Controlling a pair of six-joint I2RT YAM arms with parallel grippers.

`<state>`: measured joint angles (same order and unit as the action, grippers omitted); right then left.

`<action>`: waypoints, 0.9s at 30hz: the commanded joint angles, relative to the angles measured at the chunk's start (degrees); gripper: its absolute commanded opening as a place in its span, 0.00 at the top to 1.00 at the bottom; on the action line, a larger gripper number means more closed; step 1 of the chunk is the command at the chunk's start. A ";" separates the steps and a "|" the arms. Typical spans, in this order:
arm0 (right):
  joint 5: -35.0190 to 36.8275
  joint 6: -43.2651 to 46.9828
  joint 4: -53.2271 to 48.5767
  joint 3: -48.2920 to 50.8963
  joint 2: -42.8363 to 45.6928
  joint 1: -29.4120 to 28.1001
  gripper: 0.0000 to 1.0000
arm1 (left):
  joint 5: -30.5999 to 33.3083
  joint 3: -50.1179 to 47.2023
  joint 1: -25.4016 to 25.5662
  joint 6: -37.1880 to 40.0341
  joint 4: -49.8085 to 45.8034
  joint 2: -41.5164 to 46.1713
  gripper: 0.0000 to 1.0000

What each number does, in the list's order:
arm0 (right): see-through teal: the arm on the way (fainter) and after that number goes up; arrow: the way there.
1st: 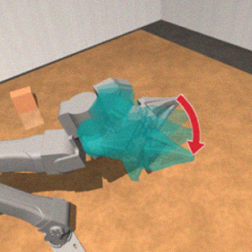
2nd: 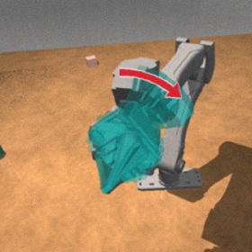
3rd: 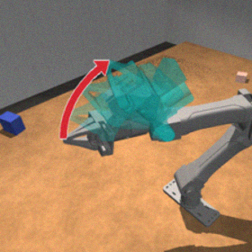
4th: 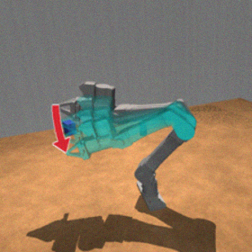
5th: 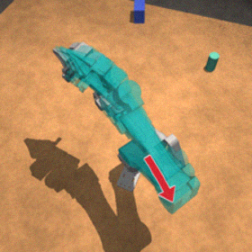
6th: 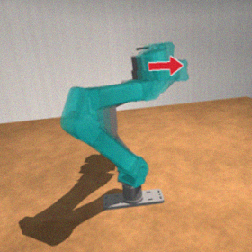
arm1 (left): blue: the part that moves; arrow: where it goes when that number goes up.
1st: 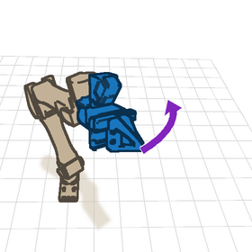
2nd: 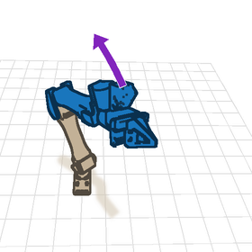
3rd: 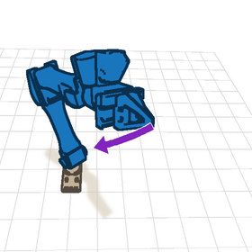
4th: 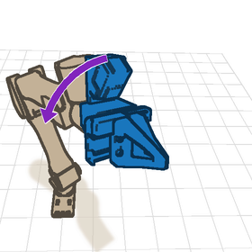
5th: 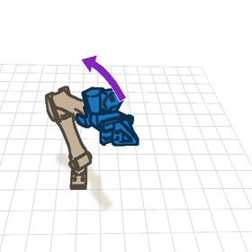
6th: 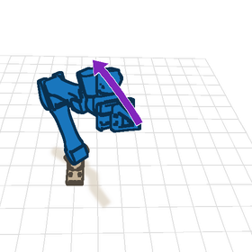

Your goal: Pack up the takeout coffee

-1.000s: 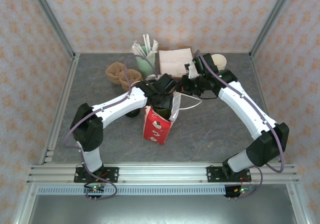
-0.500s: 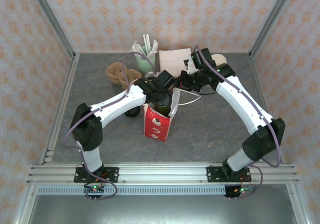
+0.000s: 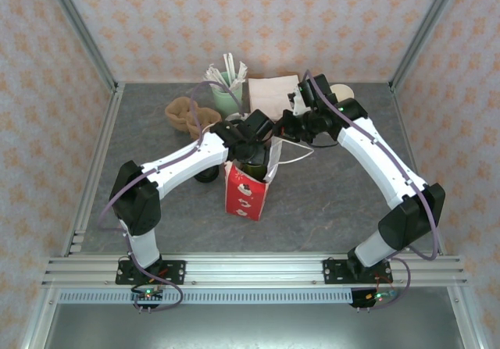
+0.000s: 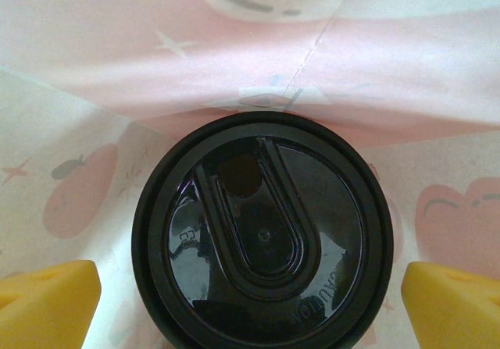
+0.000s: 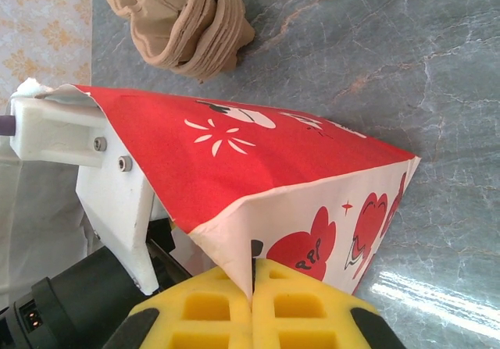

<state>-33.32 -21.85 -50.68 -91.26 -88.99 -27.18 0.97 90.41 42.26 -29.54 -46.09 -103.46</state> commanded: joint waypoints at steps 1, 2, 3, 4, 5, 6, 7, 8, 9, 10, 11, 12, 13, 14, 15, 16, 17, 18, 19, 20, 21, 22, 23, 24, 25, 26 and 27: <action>1.69 0.22 -1.86 -0.66 -0.79 -0.06 0.94 | -0.57 0.67 0.45 0.31 0.70 1.72 0.00; 1.98 0.22 -2.01 -0.75 -0.86 0.00 0.94 | -0.71 0.56 0.45 0.32 0.82 1.94 0.00; 2.11 0.19 -2.04 -0.76 -0.85 -0.02 0.94 | -0.63 0.63 0.54 0.22 0.66 1.97 0.00; 2.20 0.39 -2.02 -0.85 -0.93 0.02 0.94 | -0.62 0.60 0.54 0.26 0.65 2.24 0.00; 2.49 0.36 -2.10 -0.93 -0.99 -0.05 0.94 | -0.54 0.54 0.54 0.19 0.65 2.45 0.00; 2.71 0.47 -2.23 -1.03 -1.00 -0.05 0.94 | -0.21 0.71 0.56 -0.06 0.49 2.61 0.00; 2.81 0.52 -2.31 -1.11 -0.94 0.01 0.95 | -0.12 0.81 0.63 -0.02 0.45 2.78 0.00; 3.23 0.47 -2.49 -1.11 -1.02 0.02 0.95 | -0.10 0.90 0.58 -0.02 0.39 2.91 0.00; 3.57 0.44 -2.81 -1.19 -1.08 -0.03 0.95 | 0.07 0.99 0.69 -0.09 0.43 3.00 0.00; 3.74 0.66 -3.14 -1.41 -1.19 0.01 0.95 | 0.05 1.06 0.72 -0.09 0.30 3.08 0.00; 3.89 0.81 -3.35 -1.61 -1.33 0.02 0.95 | 0.16 1.02 0.75 -0.05 0.29 3.15 0.00; 4.21 0.69 -3.46 -1.64 -1.34 0.02 0.95 | 0.28 0.99 0.80 -0.02 0.32 3.24 0.00; 4.40 0.58 -3.70 -2.00 -1.44 0.01 0.95 | 0.30 0.99 0.85 -0.04 0.30 3.33 0.00; 4.55 0.56 -3.95 -2.52 -1.66 0.03 0.95 | 0.51 1.00 0.89 -0.04 0.34 3.38 0.00; 4.71 0.53 -4.17 -2.96 -1.78 0.08 0.95 | 0.60 0.91 0.98 -0.04 0.49 3.56 0.00; 5.22 0.50 -4.45 -3.40 -1.94 0.04 0.95 | 0.69 0.76 1.03 0.08 0.64 3.87 0.00; 5.77 0.73 -4.98 -3.93 -2.13 0.08 0.95 | 0.77 0.86 1.07 0.00 0.59 4.05 0.00; 6.30 1.06 -5.54 -4.37 -2.39 0.03 0.95 | 0.78 0.84 1.07 0.00 0.64 4.26 0.00; 7.18 1.21 -6.23 -4.71 -2.54 0.08 0.95 | 1.00 0.80 1.11 0.00 0.57 4.41 0.00; 7.55 1.52 -6.69 -4.89 -2.70 0.02 0.96 | 1.21 0.69 1.24 -0.19 0.47 4.58 0.00; 7.50 1.97 -6.89 -4.87 -2.77 0.02 0.96 | 1.20 0.56 1.25 -0.19 0.39 4.85 0.00; 8.11 2.08 -7.13 -4.91 -2.64 0.06 0.96 | 1.54 0.39 1.32 -0.34 0.30 4.99 0.00; 8.29 2.33 -7.29 -4.80 -2.56 0.19 0.96 | 1.82 0.23 1.37 -0.42 0.16 5.27 0.00; 8.34 2.75 -7.48 -4.89 -2.53 0.20 0.96 | 1.92 0.18 1.41 -0.50 0.04 5.39 0.00; 8.58 3.28 -7.89 -5.10 -2.50 0.20 0.96 | 2.22 0.13 1.42 -0.52 -0.10 5.60 0.00; 8.78 3.76 -8.26 -5.30 -2.53 0.20 0.96 | 2.56 0.03 1.42 -0.73 -0.22 5.74 0.00; 8.88 4.40 -8.53 -5.48 -2.55 0.20 0.96 | 2.74 -0.14 1.42 -0.70 -0.36 5.88 0.00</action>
<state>-28.23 -19.90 -56.25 -95.50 -90.87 -27.20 2.00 90.37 42.85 -29.61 -46.48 -101.89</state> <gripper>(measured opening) 0.051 0.999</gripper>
